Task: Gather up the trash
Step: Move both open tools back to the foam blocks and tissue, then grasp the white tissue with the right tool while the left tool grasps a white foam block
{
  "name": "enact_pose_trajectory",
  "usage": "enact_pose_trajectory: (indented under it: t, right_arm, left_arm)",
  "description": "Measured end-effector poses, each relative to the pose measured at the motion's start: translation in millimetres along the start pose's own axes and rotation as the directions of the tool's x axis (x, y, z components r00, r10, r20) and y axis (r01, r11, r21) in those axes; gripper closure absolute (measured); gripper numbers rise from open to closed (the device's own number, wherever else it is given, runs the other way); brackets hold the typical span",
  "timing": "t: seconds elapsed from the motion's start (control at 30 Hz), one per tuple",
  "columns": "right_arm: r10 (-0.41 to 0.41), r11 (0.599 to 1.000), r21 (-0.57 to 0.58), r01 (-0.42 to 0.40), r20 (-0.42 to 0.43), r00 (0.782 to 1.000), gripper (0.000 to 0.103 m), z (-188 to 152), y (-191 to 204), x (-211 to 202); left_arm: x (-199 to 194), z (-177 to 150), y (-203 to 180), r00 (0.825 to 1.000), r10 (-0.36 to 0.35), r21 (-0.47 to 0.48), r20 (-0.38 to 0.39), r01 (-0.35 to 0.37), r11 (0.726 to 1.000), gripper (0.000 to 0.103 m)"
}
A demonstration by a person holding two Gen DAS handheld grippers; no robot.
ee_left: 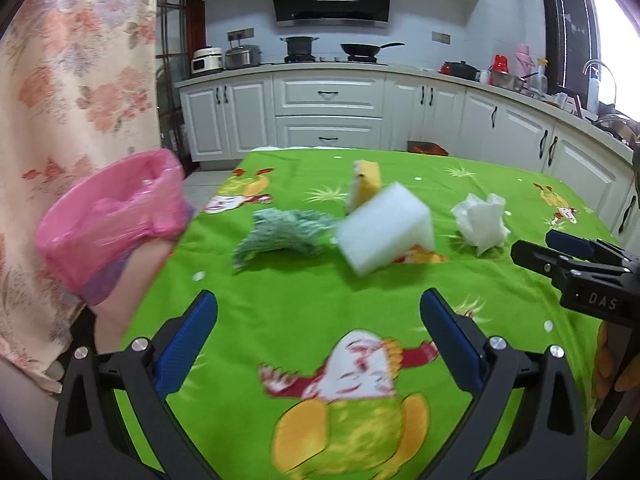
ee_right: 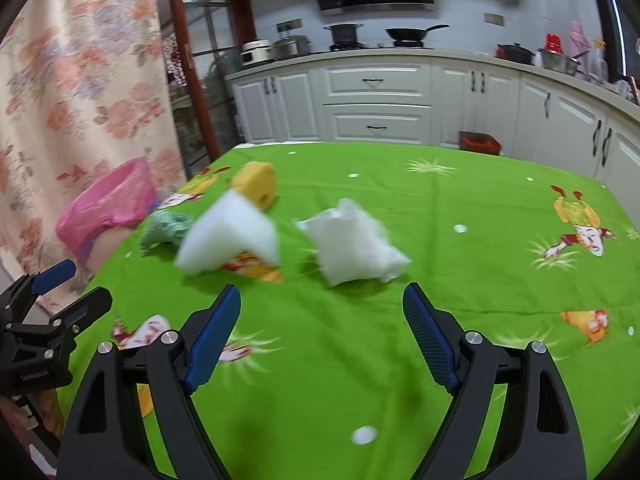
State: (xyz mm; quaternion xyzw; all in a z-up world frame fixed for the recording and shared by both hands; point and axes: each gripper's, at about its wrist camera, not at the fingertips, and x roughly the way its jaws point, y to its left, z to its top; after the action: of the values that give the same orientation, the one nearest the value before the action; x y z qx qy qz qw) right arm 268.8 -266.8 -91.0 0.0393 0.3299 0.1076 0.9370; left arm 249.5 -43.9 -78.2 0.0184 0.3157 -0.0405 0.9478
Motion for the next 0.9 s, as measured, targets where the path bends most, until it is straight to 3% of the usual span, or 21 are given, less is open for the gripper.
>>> enact_pose_trajectory:
  t: [0.3, 0.6, 0.8, 0.83, 0.9]
  right_arm:
    - [-0.037, 0.999, -0.021, 0.036, -0.071, 0.997, 0.024, 23.2, -24.3, 41.8]
    - [-0.03, 0.997, -0.077, 0.019, -0.155, 0.988, 0.024, 38.8, -18.3, 80.3]
    - [0.005, 0.998, -0.065, -0.019, -0.205, 0.979, 0.046, 33.0, -24.5, 90.9]
    - [0.017, 0.998, -0.062, -0.03, -0.202, 0.979, 0.059, 32.9, -24.6, 89.6]
    - [0.014, 0.997, -0.071, -0.029, -0.201, 0.979, 0.07, 31.3, -25.8, 87.5]
  left_arm:
    - [40.2, 14.7, -13.7, 0.999, -0.004, -0.008, -0.034, 0.004, 1.0, 0.005]
    - [73.2, 25.2, -23.1, 0.996, 0.0, 0.0, -0.085, 0.0, 1.0, 0.005]
    - [82.8, 26.1, -28.5, 0.994, -0.011, -0.005, -0.105, 0.01, 1.0, 0.005]
    - [83.7, 26.3, -30.1, 0.994, -0.009, -0.004, -0.106, 0.009, 1.0, 0.005]
    - [86.9, 27.0, -32.5, 0.994, -0.01, -0.009, -0.112, 0.009, 1.0, 0.005]
